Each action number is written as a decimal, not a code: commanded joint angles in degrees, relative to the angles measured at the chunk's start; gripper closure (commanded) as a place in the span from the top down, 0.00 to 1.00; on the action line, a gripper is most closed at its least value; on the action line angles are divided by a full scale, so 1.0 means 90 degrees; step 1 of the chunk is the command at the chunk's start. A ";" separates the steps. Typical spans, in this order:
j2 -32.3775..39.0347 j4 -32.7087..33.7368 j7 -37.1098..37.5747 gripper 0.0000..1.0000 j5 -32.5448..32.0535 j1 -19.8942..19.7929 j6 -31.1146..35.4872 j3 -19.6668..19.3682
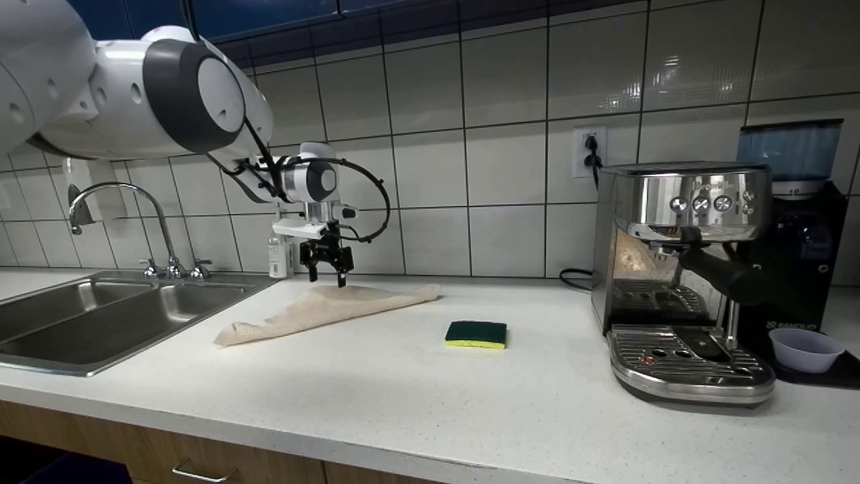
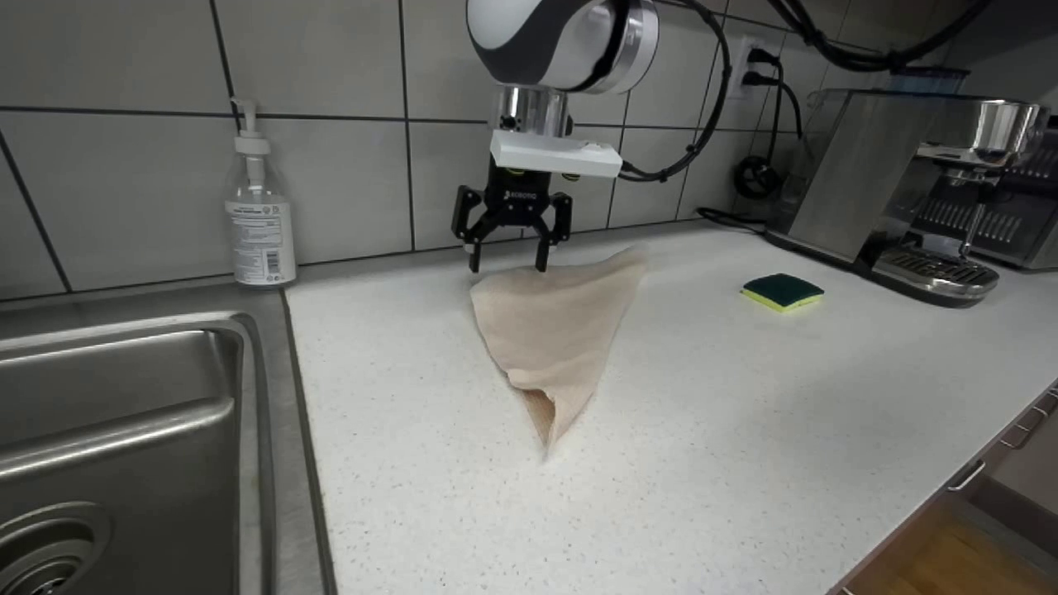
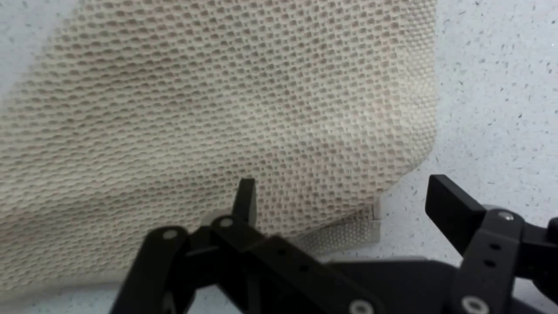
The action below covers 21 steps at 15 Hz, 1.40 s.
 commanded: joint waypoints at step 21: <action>-0.0595 -0.0797 0.0097 1.00 0.0259 -0.0534 0.0388 -0.0181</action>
